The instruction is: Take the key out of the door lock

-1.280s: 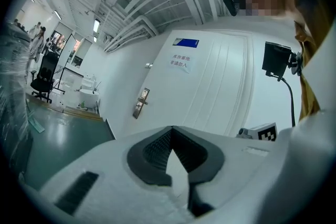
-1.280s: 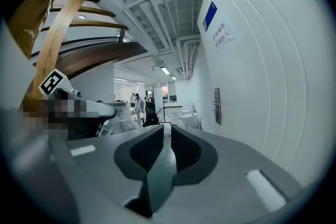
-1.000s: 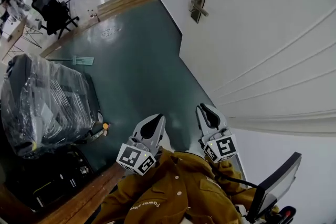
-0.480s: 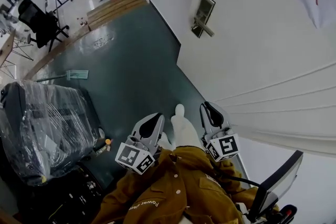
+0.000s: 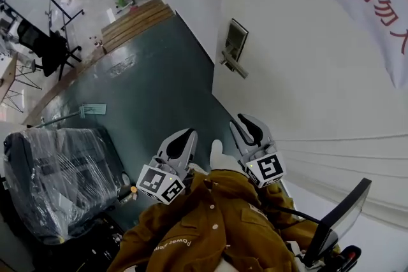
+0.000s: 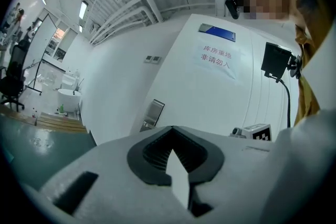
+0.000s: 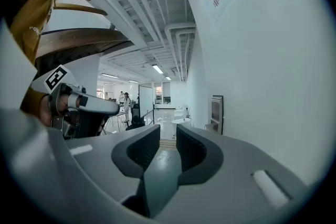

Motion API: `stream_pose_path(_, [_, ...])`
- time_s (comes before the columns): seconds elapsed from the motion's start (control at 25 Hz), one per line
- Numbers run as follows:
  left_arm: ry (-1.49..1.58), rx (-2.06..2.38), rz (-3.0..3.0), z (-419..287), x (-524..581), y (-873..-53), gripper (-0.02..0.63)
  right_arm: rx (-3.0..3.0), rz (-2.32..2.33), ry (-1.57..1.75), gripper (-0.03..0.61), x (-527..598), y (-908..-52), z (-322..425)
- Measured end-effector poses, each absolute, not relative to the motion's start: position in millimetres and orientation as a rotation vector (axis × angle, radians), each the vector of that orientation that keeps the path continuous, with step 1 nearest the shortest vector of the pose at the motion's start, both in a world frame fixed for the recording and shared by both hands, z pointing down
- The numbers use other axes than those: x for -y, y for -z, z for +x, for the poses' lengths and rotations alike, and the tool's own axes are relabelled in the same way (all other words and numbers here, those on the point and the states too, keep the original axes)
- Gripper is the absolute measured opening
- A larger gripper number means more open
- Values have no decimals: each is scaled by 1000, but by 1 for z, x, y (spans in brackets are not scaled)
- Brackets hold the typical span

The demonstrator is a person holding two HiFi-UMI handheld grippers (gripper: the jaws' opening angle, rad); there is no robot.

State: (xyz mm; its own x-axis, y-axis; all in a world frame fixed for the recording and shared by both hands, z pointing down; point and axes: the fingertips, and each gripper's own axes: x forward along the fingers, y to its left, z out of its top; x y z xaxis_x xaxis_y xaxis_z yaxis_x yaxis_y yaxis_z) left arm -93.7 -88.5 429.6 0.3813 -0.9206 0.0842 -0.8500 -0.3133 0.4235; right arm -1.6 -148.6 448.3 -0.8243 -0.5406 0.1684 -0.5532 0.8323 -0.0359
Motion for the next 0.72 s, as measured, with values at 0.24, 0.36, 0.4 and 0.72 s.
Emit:
stream_pose_path(0.24, [238, 1499, 2219, -85, 129, -435, -3, 2862, 877, 11, 147, 200, -446, -4])
stream_pose_path(0.36, [250, 1477, 2213, -89, 149, -437, -3, 2785, 893, -12, 187, 227, -458, -2])
stream_pose_path(0.4, [253, 1469, 2213, -91, 156, -438, -3, 2752, 904, -7, 205, 238, -462, -1])
stream_pose_path(0.72, [246, 1396, 2263, -101, 183, -437, -3, 2649, 974, 56, 238, 297, -482, -2])
